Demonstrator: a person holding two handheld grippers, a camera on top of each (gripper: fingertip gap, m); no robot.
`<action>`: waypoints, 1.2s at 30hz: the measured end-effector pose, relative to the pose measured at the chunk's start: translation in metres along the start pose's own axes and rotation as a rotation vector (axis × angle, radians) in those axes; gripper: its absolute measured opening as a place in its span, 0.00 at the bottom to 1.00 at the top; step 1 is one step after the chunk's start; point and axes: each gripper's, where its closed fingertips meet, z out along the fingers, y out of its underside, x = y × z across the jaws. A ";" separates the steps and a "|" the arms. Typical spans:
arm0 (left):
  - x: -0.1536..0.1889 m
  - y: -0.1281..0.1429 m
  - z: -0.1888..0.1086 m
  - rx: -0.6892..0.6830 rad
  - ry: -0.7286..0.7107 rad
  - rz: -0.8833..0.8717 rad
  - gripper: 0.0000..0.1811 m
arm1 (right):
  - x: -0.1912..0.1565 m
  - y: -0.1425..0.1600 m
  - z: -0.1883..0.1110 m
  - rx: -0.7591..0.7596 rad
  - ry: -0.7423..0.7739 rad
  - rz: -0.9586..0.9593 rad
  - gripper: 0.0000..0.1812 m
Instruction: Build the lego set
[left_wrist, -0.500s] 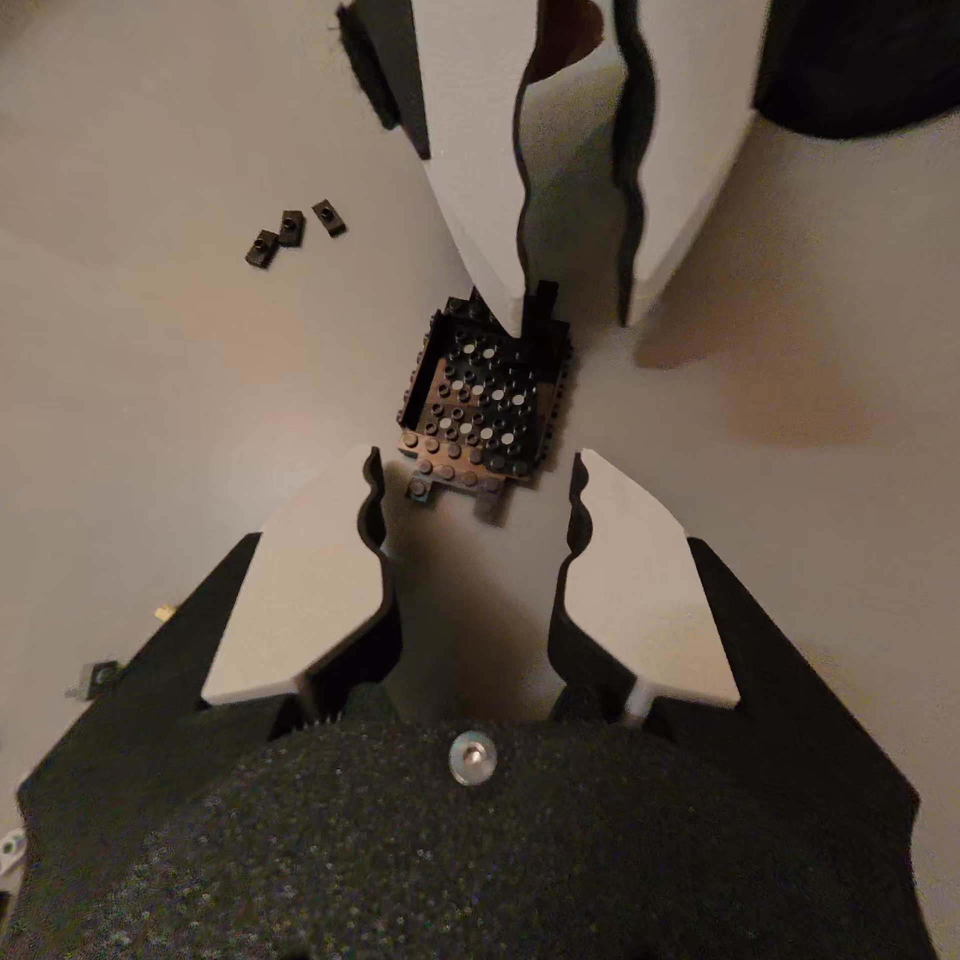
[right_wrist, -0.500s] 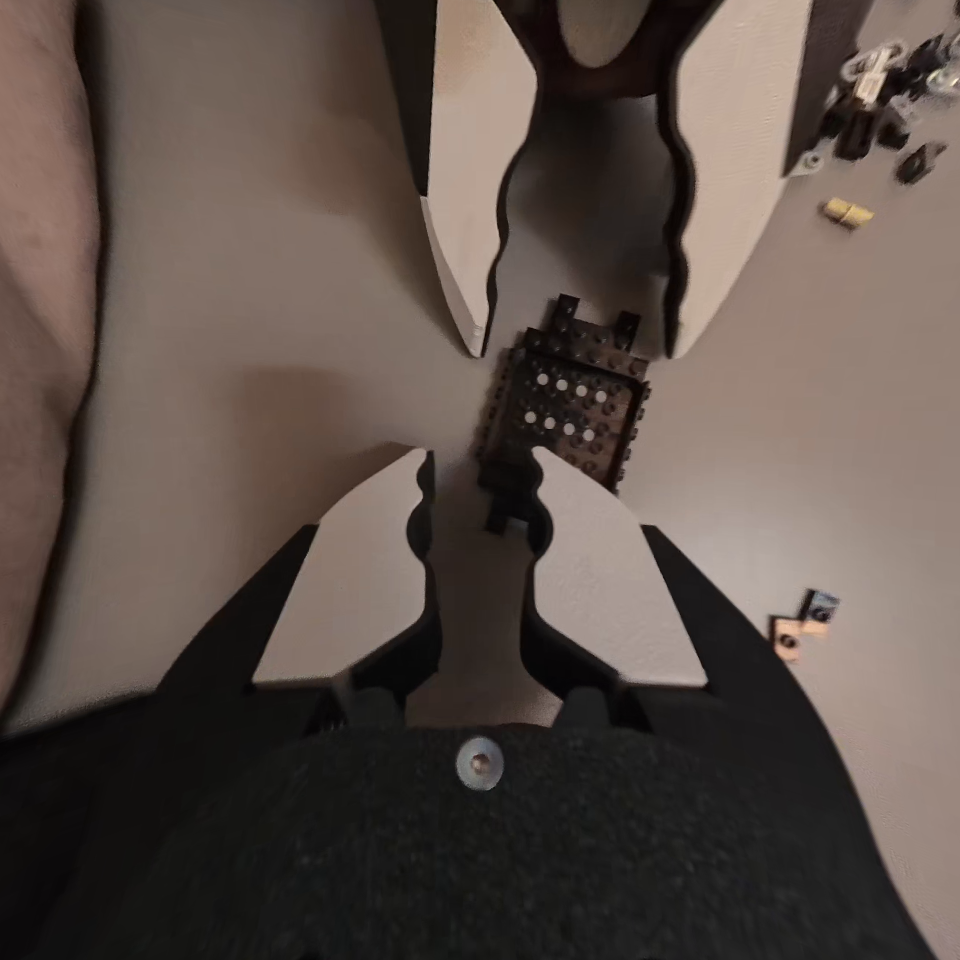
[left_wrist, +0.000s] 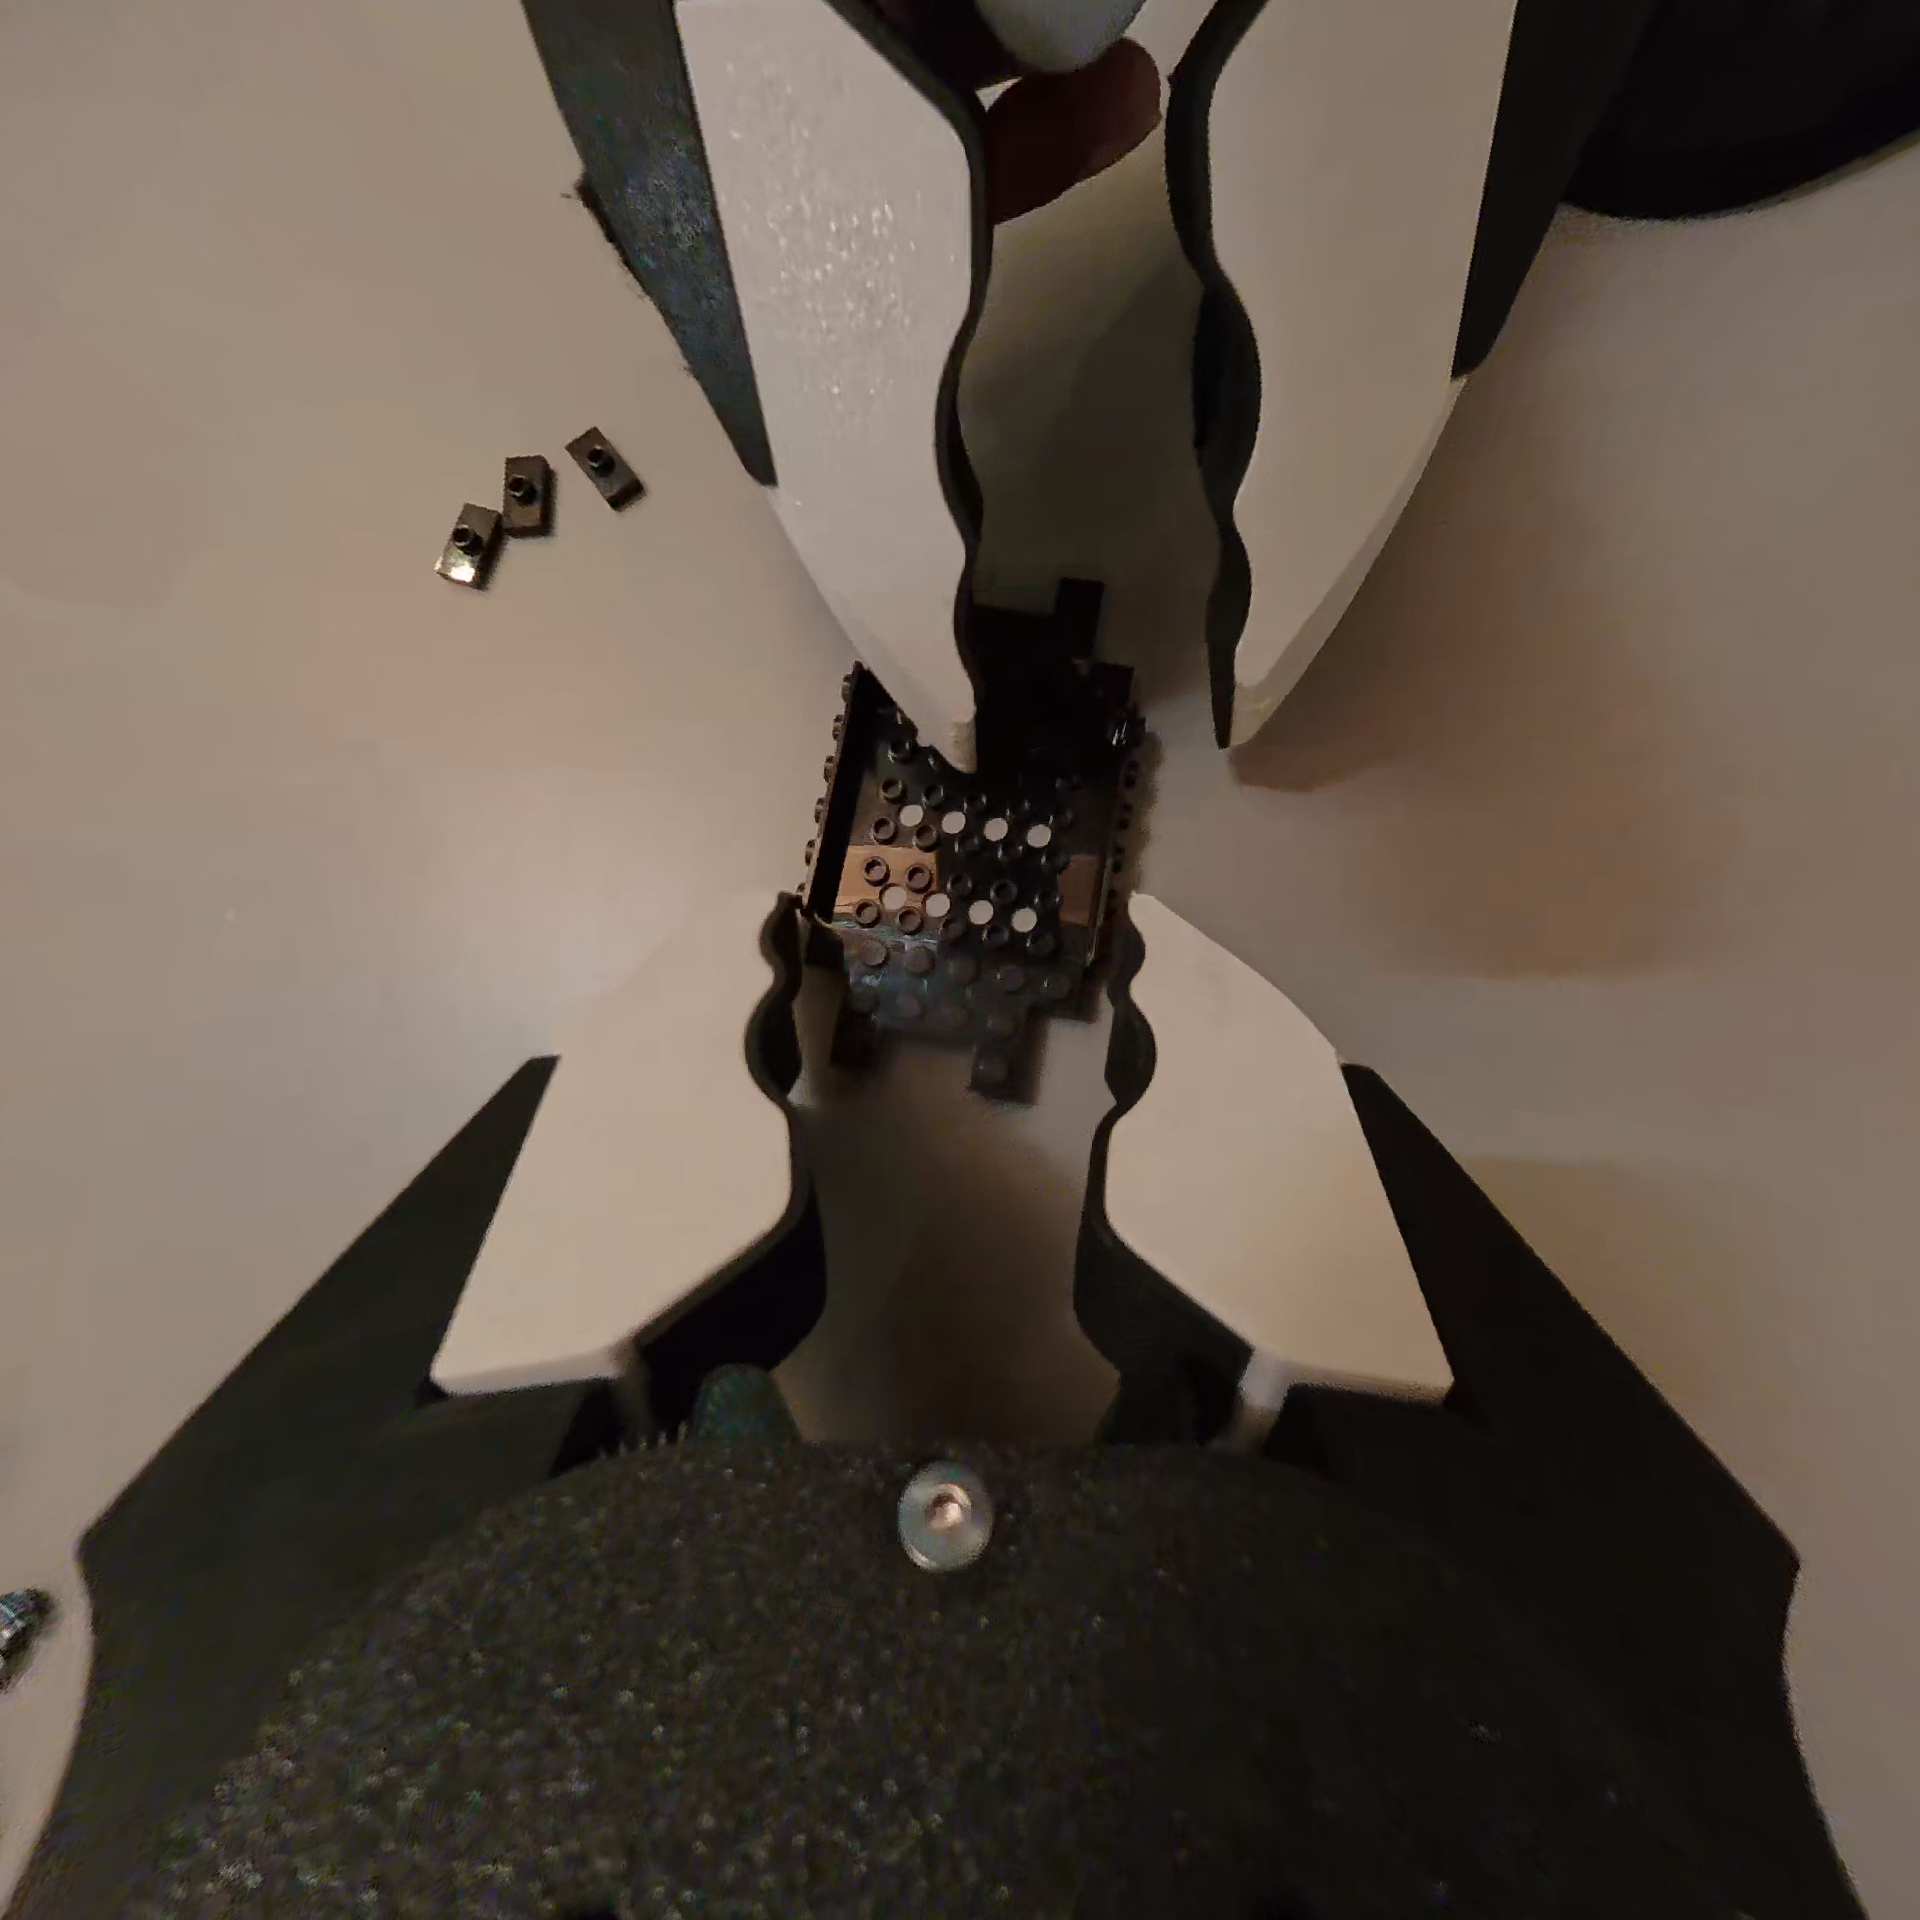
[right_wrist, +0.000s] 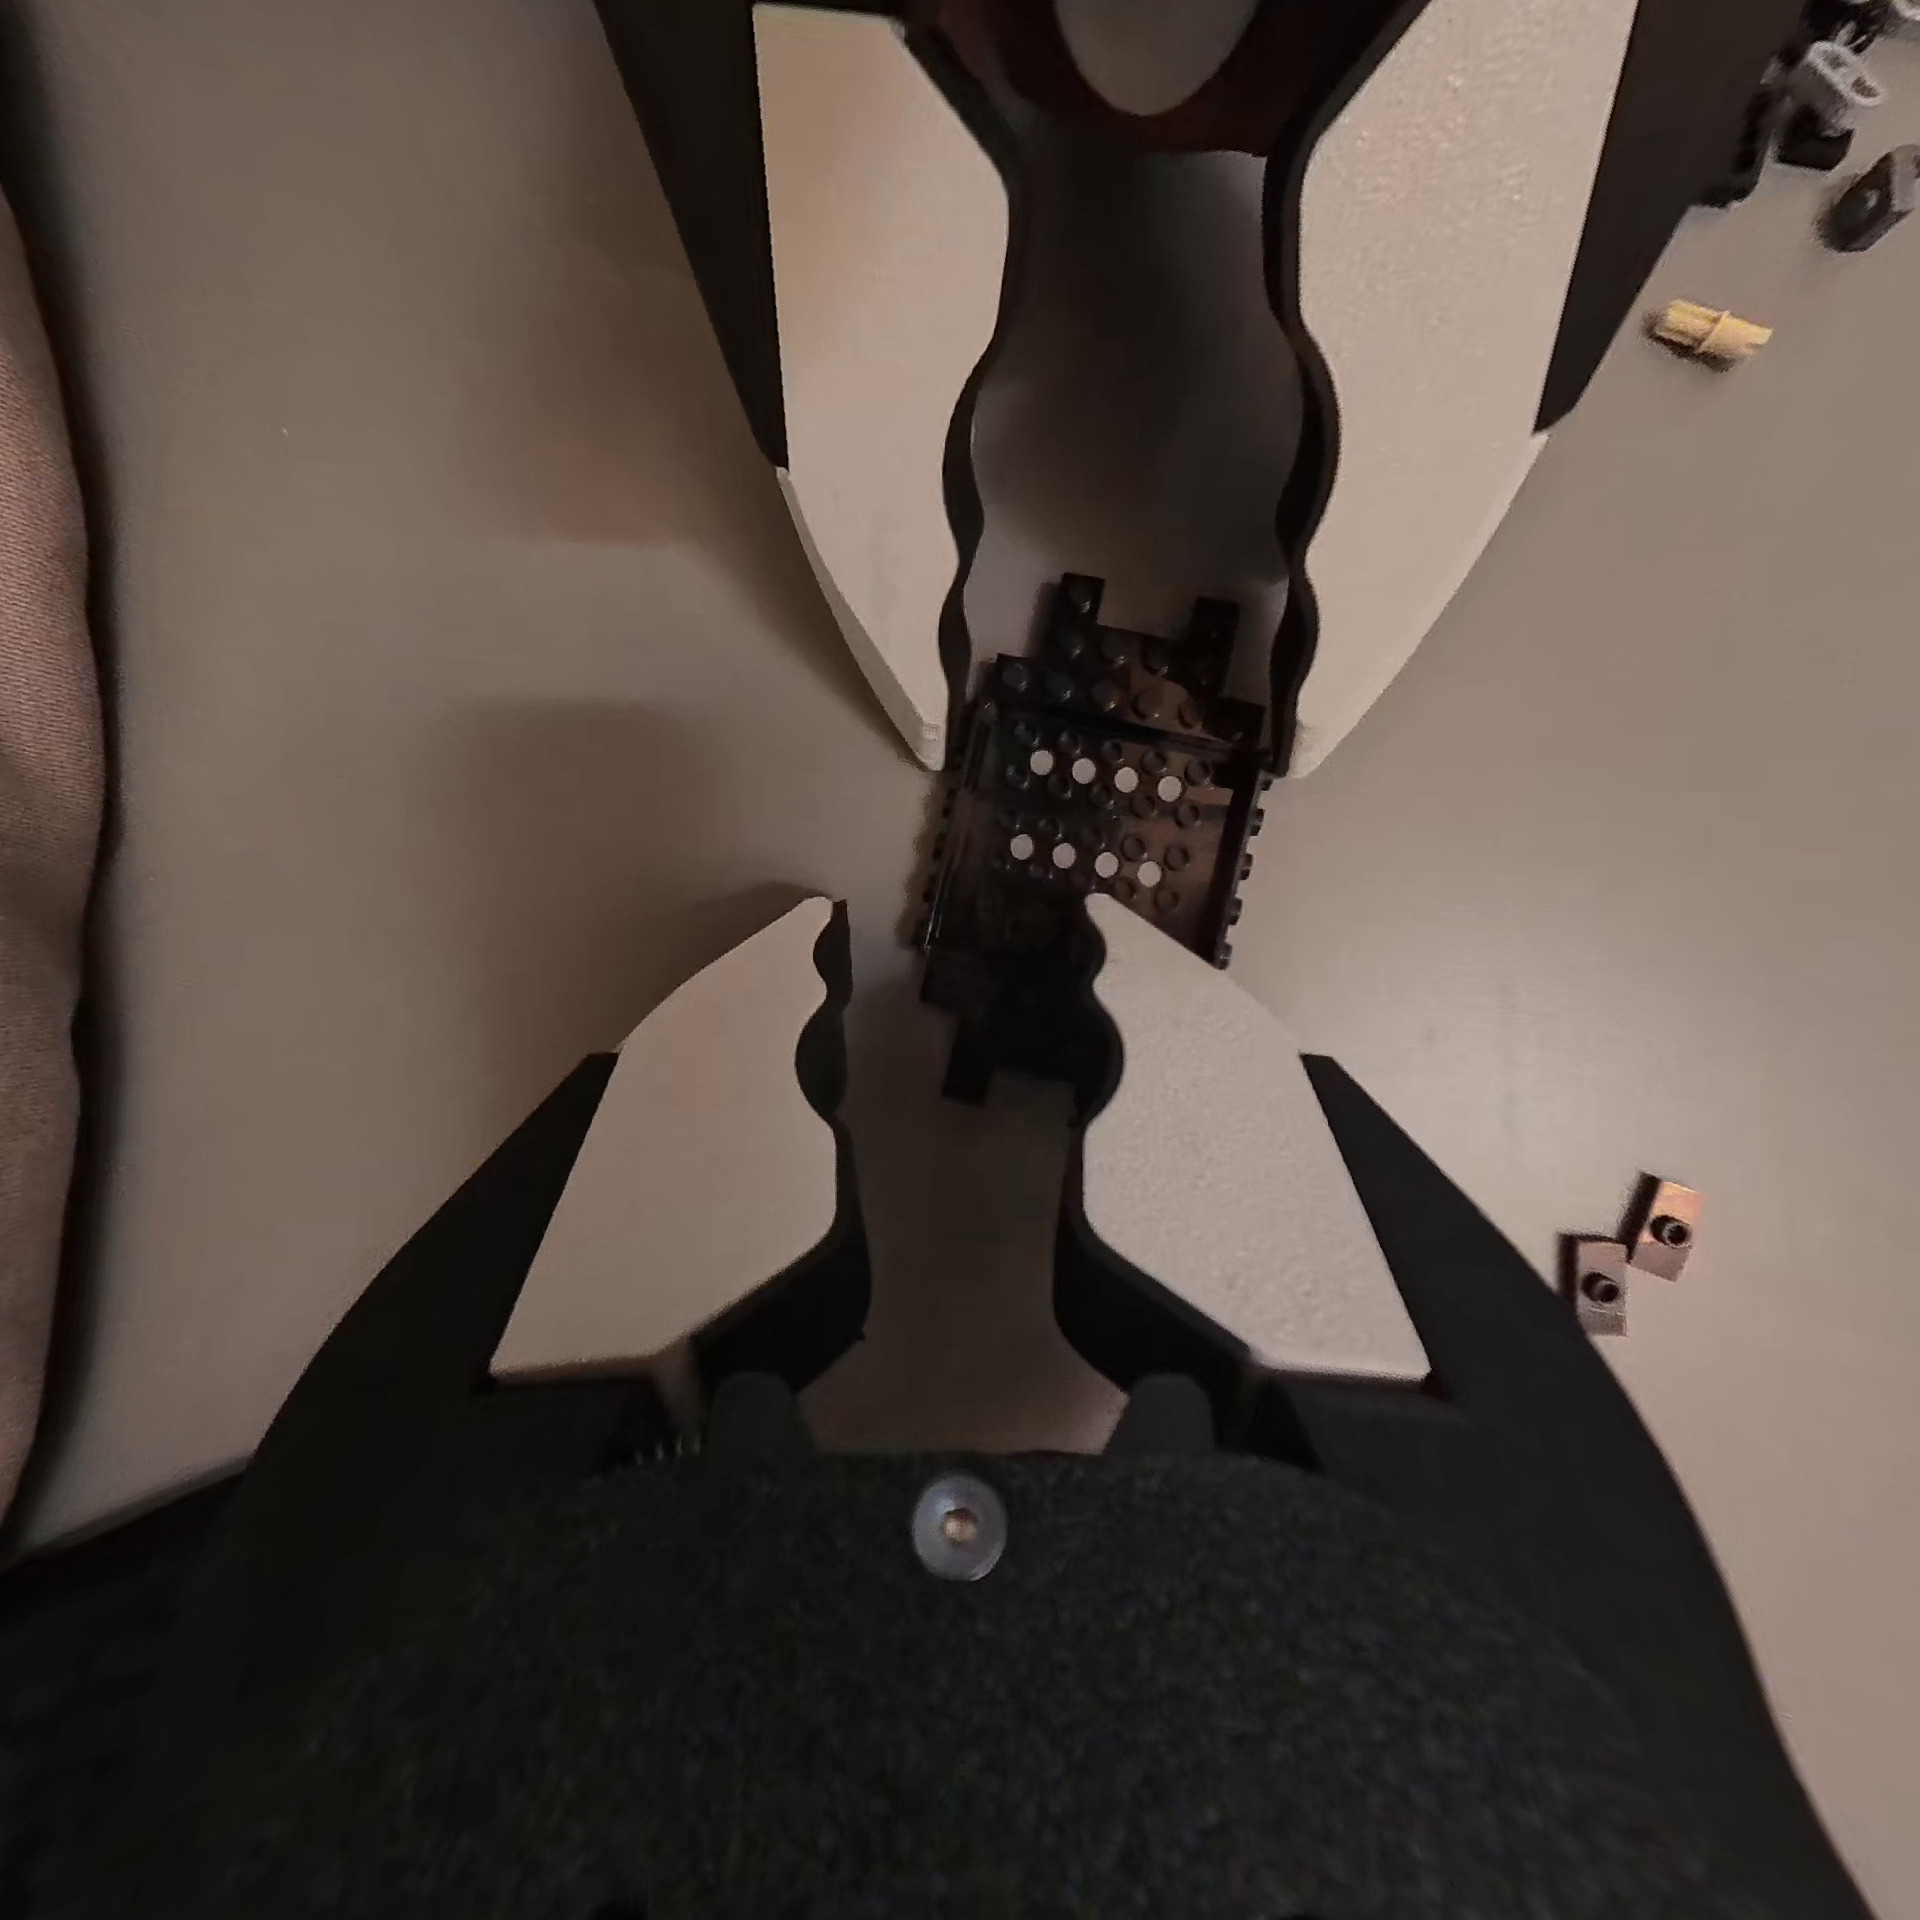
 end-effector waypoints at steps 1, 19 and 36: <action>0.000 0.000 0.000 0.000 -0.003 -0.004 0.31 | -0.001 0.001 0.001 -0.002 -0.004 0.005 0.22; 0.006 0.004 -0.004 -0.019 -0.064 -0.064 0.31 | -0.016 -0.004 -0.007 -0.028 -0.011 -0.118 0.18; 0.009 0.003 -0.005 -0.017 -0.066 -0.064 0.31 | -0.009 -0.003 -0.010 -0.074 0.024 -0.172 0.17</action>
